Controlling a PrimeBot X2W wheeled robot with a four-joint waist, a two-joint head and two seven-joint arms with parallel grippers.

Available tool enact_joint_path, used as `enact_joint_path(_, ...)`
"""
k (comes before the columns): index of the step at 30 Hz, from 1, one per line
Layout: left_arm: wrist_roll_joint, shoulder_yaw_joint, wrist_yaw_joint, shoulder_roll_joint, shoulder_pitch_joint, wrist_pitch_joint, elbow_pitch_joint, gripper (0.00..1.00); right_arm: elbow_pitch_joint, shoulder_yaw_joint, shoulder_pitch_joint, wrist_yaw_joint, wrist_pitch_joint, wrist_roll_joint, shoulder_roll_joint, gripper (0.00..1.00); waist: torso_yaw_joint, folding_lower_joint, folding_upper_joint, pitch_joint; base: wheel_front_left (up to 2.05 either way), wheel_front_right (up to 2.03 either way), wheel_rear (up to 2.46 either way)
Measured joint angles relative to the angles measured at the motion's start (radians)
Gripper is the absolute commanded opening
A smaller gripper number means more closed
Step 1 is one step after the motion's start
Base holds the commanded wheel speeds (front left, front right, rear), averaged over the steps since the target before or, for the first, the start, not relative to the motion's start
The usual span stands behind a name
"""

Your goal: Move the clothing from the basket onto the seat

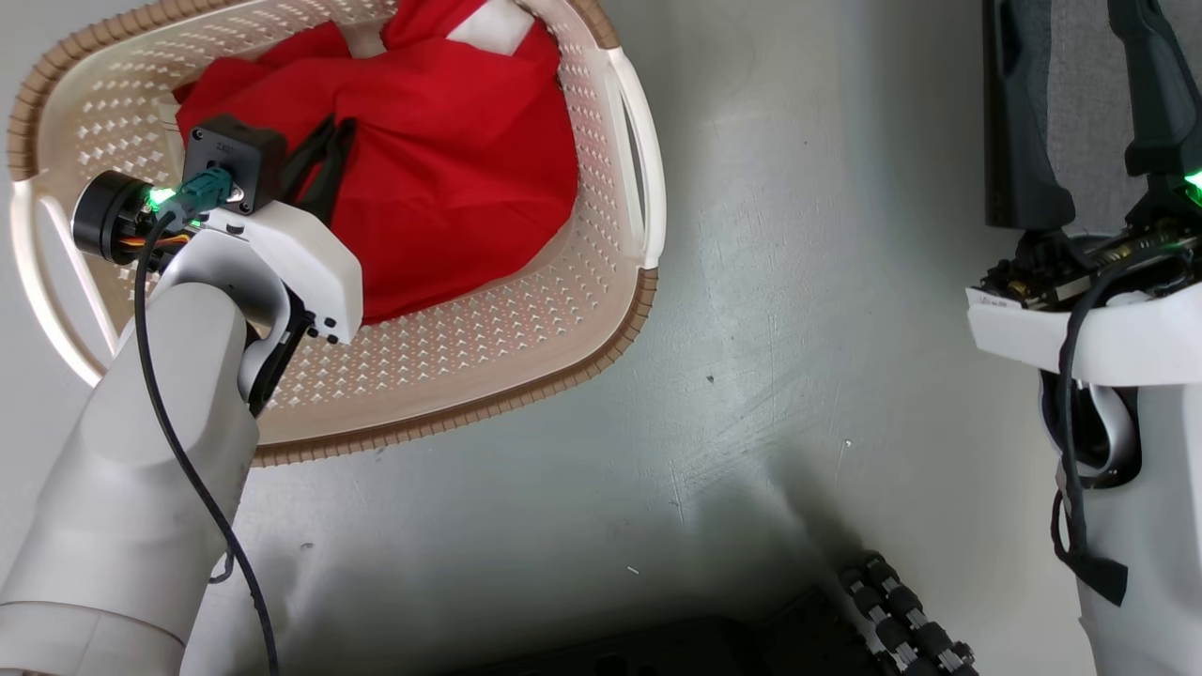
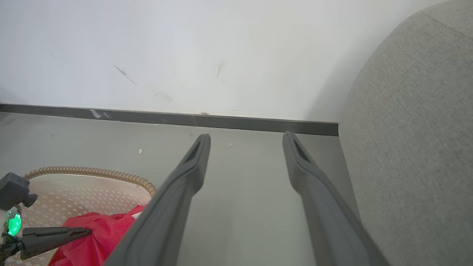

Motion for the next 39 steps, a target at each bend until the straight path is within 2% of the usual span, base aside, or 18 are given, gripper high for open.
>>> enact_joint_path(23, -0.080, 0.015, 0.000, -0.049, 0.077, -0.149, -0.102, 0.00, 0.073, -0.025, -0.054, 0.000, 0.000, 0.002, -0.002, 1.00, 0.050, 0.0001, 0.0000, -0.147, 0.00, 0.00, 0.00)
enact_joint_path(39, -0.116, 0.059, 0.000, -0.052, 0.226, -0.170, -0.184, 0.00, 0.141, -0.018, -0.043, 0.000, 0.000, -0.030, -0.004, 1.00, 0.089, 0.0001, 0.0000, -0.319, 0.00, 0.00, 0.00)
